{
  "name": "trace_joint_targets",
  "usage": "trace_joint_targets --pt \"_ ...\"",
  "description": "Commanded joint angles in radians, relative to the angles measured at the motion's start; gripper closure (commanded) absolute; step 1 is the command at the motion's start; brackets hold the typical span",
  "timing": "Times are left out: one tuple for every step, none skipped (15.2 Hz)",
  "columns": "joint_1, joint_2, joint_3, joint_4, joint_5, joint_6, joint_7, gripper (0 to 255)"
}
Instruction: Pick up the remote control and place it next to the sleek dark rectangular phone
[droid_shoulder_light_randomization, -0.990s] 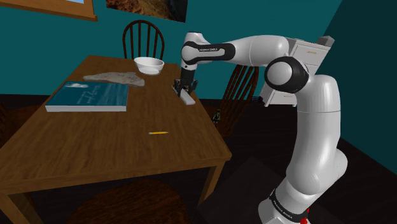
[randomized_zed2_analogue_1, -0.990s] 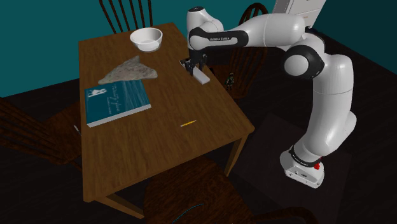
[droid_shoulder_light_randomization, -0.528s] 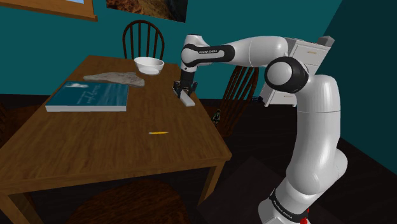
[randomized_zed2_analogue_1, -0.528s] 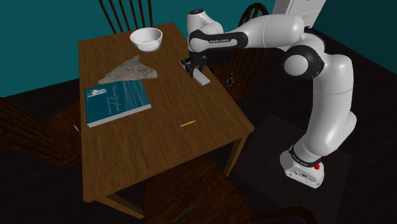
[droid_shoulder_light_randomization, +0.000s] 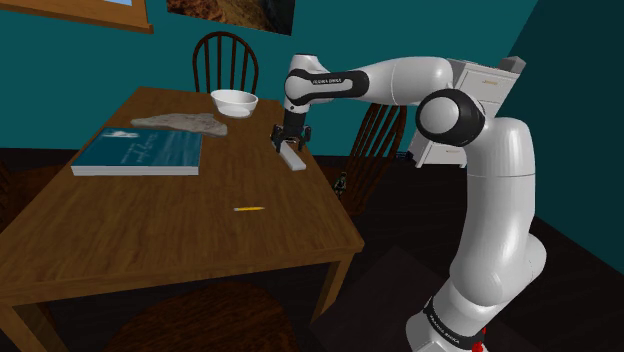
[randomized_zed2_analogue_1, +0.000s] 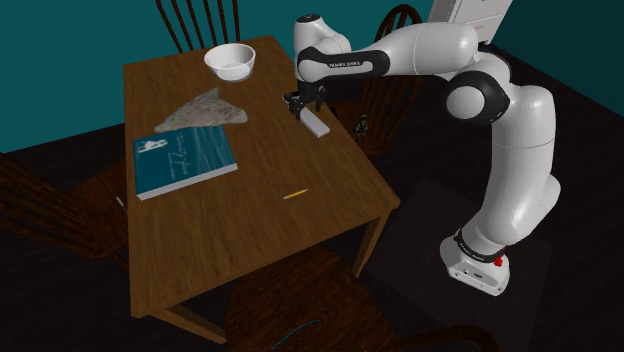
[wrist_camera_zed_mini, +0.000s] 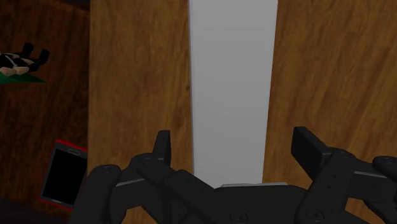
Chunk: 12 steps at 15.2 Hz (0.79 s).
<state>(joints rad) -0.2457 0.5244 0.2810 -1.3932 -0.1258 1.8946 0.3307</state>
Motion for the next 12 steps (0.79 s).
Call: trace_joint_targets --pt "0.001 -0.005 0.001 0.026 0.002 -0.031 -0.002 0" --pt "0.002 -0.009 0.002 0.054 0.004 -0.062 -0.003 0" --pt "0.004 -0.011 0.003 0.084 0.005 -0.095 -0.005 0" --pt "0.005 -0.012 0.003 0.11 0.005 -0.121 -0.006 0" --pt "0.006 -0.012 0.003 0.11 0.005 -0.121 -0.006 0" --pt "0.005 -0.012 0.003 0.11 0.005 -0.121 -0.006 0" --pt "0.005 -0.012 0.003 0.11 0.005 -0.121 -0.006 0" --pt "0.006 -0.012 0.003 0.11 0.005 -0.121 -0.006 0" --pt "0.006 -0.012 0.003 0.11 0.005 -0.121 -0.006 0" --pt "0.006 -0.012 0.003 0.11 0.005 -0.121 -0.006 0" --pt "0.006 -0.012 0.003 0.11 0.005 -0.121 -0.006 0" --pt "0.006 -0.012 0.003 0.11 0.005 -0.121 -0.006 0"
